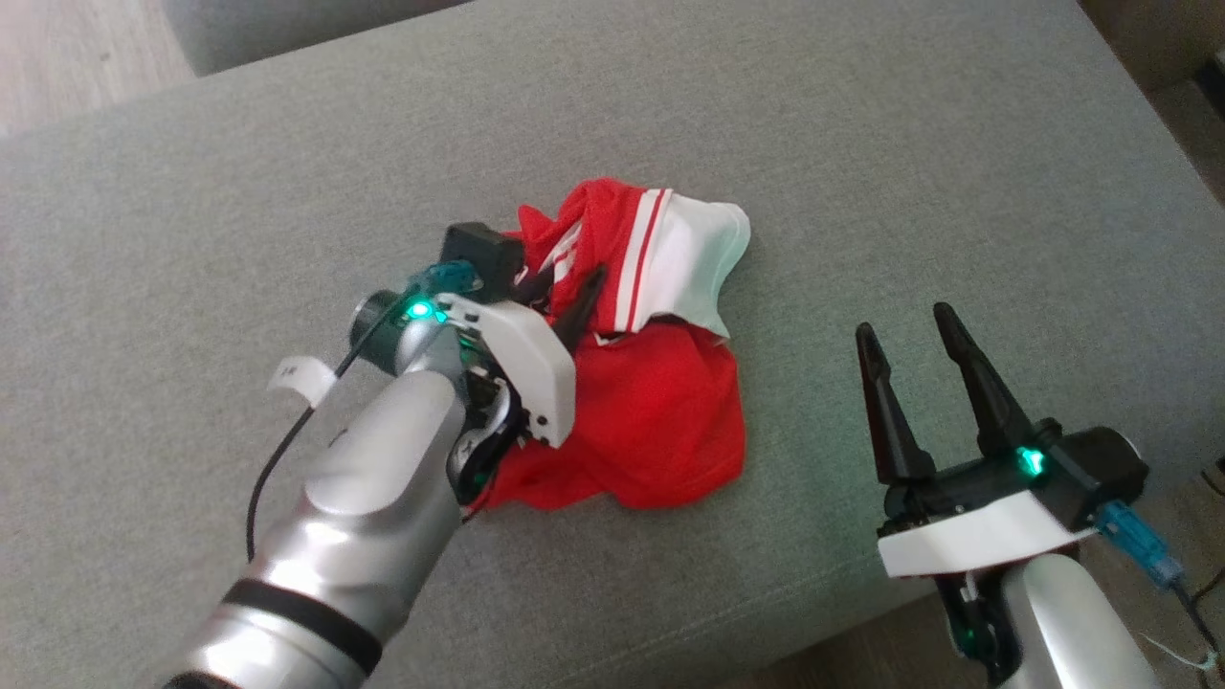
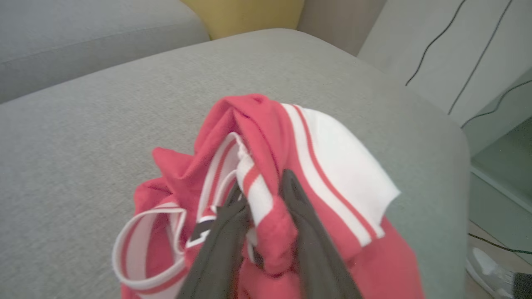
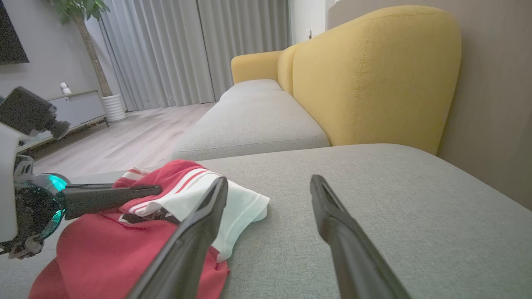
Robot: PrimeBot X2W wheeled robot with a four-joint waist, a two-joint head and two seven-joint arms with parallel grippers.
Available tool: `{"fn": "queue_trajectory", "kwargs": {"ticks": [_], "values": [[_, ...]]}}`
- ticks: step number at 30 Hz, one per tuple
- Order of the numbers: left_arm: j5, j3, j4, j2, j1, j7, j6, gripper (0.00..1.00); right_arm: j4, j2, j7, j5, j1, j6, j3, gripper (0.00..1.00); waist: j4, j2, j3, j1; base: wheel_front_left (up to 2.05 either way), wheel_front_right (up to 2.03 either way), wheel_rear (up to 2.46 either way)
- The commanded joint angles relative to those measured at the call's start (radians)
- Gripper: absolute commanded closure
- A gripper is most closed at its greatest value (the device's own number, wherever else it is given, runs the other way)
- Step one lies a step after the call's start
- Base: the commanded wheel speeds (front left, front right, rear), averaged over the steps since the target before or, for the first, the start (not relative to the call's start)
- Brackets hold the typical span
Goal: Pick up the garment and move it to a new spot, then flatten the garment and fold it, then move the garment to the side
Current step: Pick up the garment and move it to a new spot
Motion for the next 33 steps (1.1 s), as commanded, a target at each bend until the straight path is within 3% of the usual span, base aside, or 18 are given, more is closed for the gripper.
{"fn": "queue_trajectory", "kwargs": {"ticks": [1,2,5,10,14,18,27,33], "values": [[0.013,0.023,-0.008,0.005,-0.074,-0.040,0.015,0.12,-0.033,0.004,-0.012,0.004,-0.029,-0.001,0.014,0.00,0.000,0.0000,0.007,0.0001,0.00,0.00,0.00],[0.012,0.009,0.017,0.004,-0.082,-0.070,0.023,0.00,-0.034,0.005,-0.012,0.004,-0.028,-0.001,0.010,0.00,0.002,0.0000,0.009,0.0001,0.00,0.00,0.00],[-0.014,-0.036,0.044,0.004,-0.095,-0.146,0.063,0.00,-0.037,0.003,-0.012,0.000,-0.021,-0.001,-0.010,0.00,0.022,0.0000,0.005,0.0001,0.00,0.00,0.00],[-0.069,-0.051,0.005,0.003,-0.070,-0.232,0.177,0.00,-0.054,-0.011,-0.012,-0.016,-0.005,-0.001,-0.054,0.00,0.074,0.0000,-0.023,0.0001,0.00,0.00,0.00],[-0.052,-0.016,-0.107,0.004,0.009,-0.246,0.268,0.00,-0.081,-0.030,-0.012,-0.045,0.022,-0.001,-0.110,0.00,0.129,0.0000,-0.049,0.0001,0.00,0.00,0.00],[0.020,0.037,-0.282,0.028,0.148,-0.247,0.325,0.00,-0.104,-0.048,-0.012,-0.069,0.055,-0.001,-0.173,0.00,0.201,0.0000,-0.074,0.0001,0.00,0.00,0.00],[0.140,0.176,-0.523,0.101,0.472,-0.247,0.381,0.00,-0.090,-0.059,-0.012,-0.121,0.115,-0.001,-0.246,0.00,0.318,0.0000,-0.144,0.0001,0.00,0.00,0.00],[0.201,0.273,-0.580,0.120,0.592,-0.247,0.365,0.00,-0.033,-0.054,-0.012,-0.122,0.139,-0.001,-0.240,0.00,0.363,0.0000,-0.170,0.0001,0.00,0.00,0.00]]}}
